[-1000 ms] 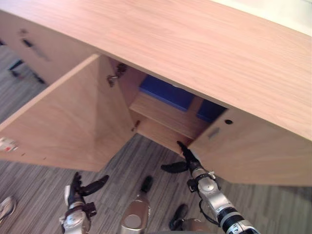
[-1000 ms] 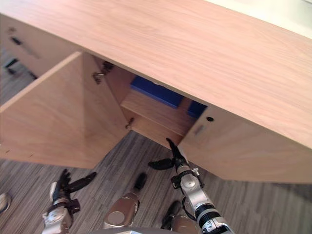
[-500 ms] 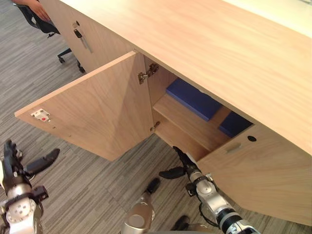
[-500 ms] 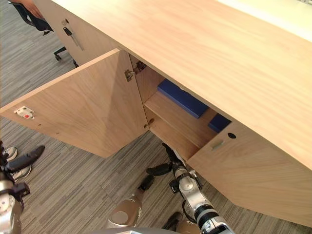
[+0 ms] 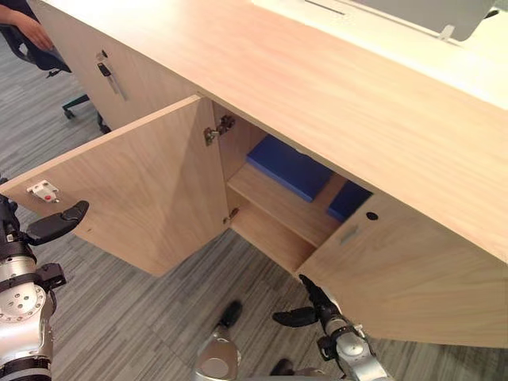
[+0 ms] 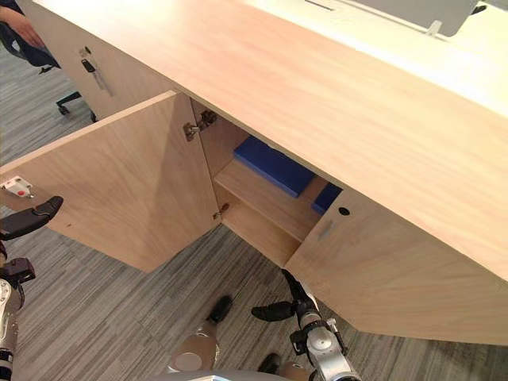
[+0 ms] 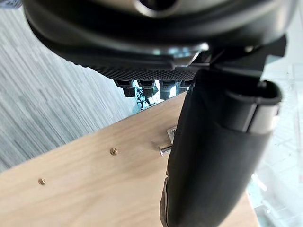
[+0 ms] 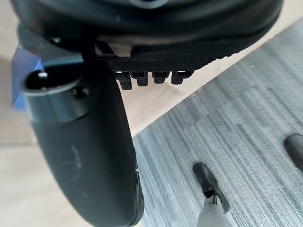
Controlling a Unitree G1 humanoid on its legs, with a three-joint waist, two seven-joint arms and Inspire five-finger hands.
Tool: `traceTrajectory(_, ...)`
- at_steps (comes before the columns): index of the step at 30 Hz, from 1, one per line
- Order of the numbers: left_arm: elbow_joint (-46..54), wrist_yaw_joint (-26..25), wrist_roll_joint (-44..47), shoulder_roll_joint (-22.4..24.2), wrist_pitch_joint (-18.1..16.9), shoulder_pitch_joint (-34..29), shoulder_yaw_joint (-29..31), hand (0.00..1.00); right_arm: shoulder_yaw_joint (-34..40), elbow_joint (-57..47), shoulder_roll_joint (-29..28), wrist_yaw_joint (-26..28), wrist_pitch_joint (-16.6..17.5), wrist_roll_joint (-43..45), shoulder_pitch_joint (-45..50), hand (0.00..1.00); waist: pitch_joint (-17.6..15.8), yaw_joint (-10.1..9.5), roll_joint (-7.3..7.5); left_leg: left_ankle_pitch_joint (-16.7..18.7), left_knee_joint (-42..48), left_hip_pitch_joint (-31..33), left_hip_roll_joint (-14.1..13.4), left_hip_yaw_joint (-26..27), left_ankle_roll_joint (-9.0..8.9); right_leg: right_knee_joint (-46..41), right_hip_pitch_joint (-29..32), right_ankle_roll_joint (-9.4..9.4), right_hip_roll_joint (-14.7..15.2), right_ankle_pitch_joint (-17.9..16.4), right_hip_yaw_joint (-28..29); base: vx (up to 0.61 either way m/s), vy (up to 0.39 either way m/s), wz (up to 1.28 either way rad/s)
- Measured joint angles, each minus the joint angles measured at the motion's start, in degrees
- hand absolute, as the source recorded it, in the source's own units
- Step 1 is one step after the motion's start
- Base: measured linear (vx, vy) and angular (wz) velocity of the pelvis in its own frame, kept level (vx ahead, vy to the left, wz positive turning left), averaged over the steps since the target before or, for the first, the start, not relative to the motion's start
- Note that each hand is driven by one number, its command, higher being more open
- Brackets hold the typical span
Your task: Walk over to the cabinet, pick up the folder, carry it to the office cabinet, place the folder inside the office cabinet, then close the office cabinet door
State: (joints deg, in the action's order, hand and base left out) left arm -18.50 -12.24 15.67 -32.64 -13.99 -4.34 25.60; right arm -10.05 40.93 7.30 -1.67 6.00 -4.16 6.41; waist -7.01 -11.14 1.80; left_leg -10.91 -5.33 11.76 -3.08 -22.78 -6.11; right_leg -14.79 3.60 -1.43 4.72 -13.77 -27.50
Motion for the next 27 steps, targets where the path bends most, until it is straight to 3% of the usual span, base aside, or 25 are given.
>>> traceTrajectory(2,4.8,-0.8,0.1,5.7,-0.4,-3.4,0.4,1.0,2.5,1.5,-0.6,-0.3,-0.1,0.0,1.8,1.0,1.1,0.83,-0.23,0.0,0.0,0.0,0.1,0.1,0.04,0.8,-0.5,-0.21,-0.1,0.3,0.0,-0.03,0.0,0.02)
traceTrajectory(5,16.5,-1.1,0.2,18.2,-2.1,-13.1,-1.6,1.0,7.5,3.4,-2.0,-1.4,-0.3,0.1,4.1,1.0,1.3,1.04,-0.46,0.0,0.0,-0.5,0.4,1.4,0.17,1.2,-0.9,-0.69,0.2,0.8,1.2,0.0,0.023,-0.03)
traceTrajectory(7,21.0,-1.1,0.3,22.9,-3.5,-18.3,-5.1,1.0,9.0,3.6,-2.3,-2.2,-0.4,0.1,5.4,1.0,1.4,1.0,-0.75,-0.3,0.0,-0.5,0.6,1.7,0.51,1.1,-1.0,-1.21,0.5,1.2,1.2,0.0,0.031,0.07)
traceTrajectory(10,22.9,-1.1,1.8,27.5,-4.4,-24.1,-12.0,1.0,10.7,4.1,-2.7,-2.8,-0.5,0.6,5.9,1.0,1.6,0.99,-2.67,-0.4,0.0,-1.4,1.0,3.2,0.96,0.8,-1.7,-1.99,1.2,1.1,1.1,-0.03,0.035,0.08)
traceTrajectory(11,22.9,-1.1,2.9,28.4,-4.3,-25.7,-14.7,1.0,10.9,4.2,-2.8,-2.9,-0.5,0.7,5.9,1.0,1.6,1.03,-3.4,-0.3,0.0,-1.6,1.1,4.3,1.34,0.8,-1.9,-2.13,1.4,1.0,1.2,-0.06,0.044,0.02)
traceTrajectory(16,22.8,-1.1,4.6,32.0,-5.5,-28.4,-21.1,1.0,11.7,5.2,-3.6,-3.2,-0.5,2.5,5.2,1.0,1.1,1.86,-3.28,0.5,1.2,-2.1,1.0,12.7,1.13,0.8,-1.3,-2.2,2.8,0.6,4.2,0.0,0.048,0.1)
traceTrajectory(18,22.1,-1.7,5.3,32.5,-6.1,-28.4,-21.1,1.0,12.5,5.4,-3.7,-3.3,-0.3,3.0,4.4,1.0,0.9,4.1,-3.21,1.4,0.4,-1.9,1.8,14.7,0.06,0.6,-0.3,-2.12,3.2,0.6,7.7,0.0,0.07,0.16)
traceTrajectory(20,21.4,-3.9,5.3,33.2,-6.2,-28.4,-20.9,1.0,13.3,5.9,-3.7,-3.2,-0.4,3.0,3.9,1.0,0.8,5.2,-3.53,1.1,1.0,-2.4,2.6,16.6,0.68,0.5,0.2,-2.07,3.7,0.6,10.4,0.02,0.125,-0.12)
traceTrajectory(21,21.1,-5.9,5.3,34.1,-6.3,-27.8,-19.4,1.0,13.5,5.8,-3.8,-3.2,-0.3,3.0,3.4,1.0,0.6,7.33,-3.25,1.9,0.3,-2.8,3.1,18.0,-0.17,0.7,0.6,-1.51,3.9,0.8,12.8,0.01,0.148,-0.16)
traceTrajectory(22,20.2,-6.7,5.3,34.3,-6.4,-26.9,-18.7,1.0,13.7,5.8,-4.4,-3.2,-0.3,3.0,3.2,1.0,0.5,8.12,-2.84,1.9,0.6,-2.8,3.6,18.9,-0.49,0.7,0.8,-1.29,4.7,0.9,13.4,0.01,0.131,-0.18)
traceTrajectory(23,18.2,-8.2,5.3,34.2,-6.4,-25.1,-17.2,1.0,14.4,6.0,-4.4,-3.2,-0.4,3.0,3.0,1.0,0.3,8.65,-2.8,2.1,4.1,-2.7,4.3,18.9,3.32,0.7,1.1,-1.4,5.5,1.0,14.7,0.05,0.105,-0.46)
traceTrajectory(25,16.4,-10.0,5.3,33.8,-5.9,-22.4,-13.9,1.0,14.4,5.6,-3.8,-2.9,-0.5,3.0,2.7,1.0,-0.6,9.58,-3.29,2.9,-0.1,-5.6,4.1,20.7,2.08,2.0,0.8,-0.92,4.4,2.0,18.3,0.02,0.096,-0.46)
traceTrajectory(26,14.2,-10.5,5.3,32.5,-5.9,-19.6,-12.2,1.0,14.9,6.3,-4.7,-2.8,-0.6,3.0,2.6,1.0,-1.3,10.43,-2.11,3.8,1.2,-5.2,4.8,22.5,1.0,3.3,0.7,-0.01,6.0,2.7,20.1,-0.06,0.105,-0.09)
traceTrajectory(27,13.3,-10.9,5.3,31.9,-5.8,-18.4,-11.5,1.0,15.0,6.7,-4.7,-2.9,-0.7,3.0,2.4,1.0,-1.5,10.7,-1.4,3.9,6.8,-3.6,5.3,23.3,2.99,3.3,1.2,-0.26,7.2,2.5,19.9,-0.03,0.105,-0.35)
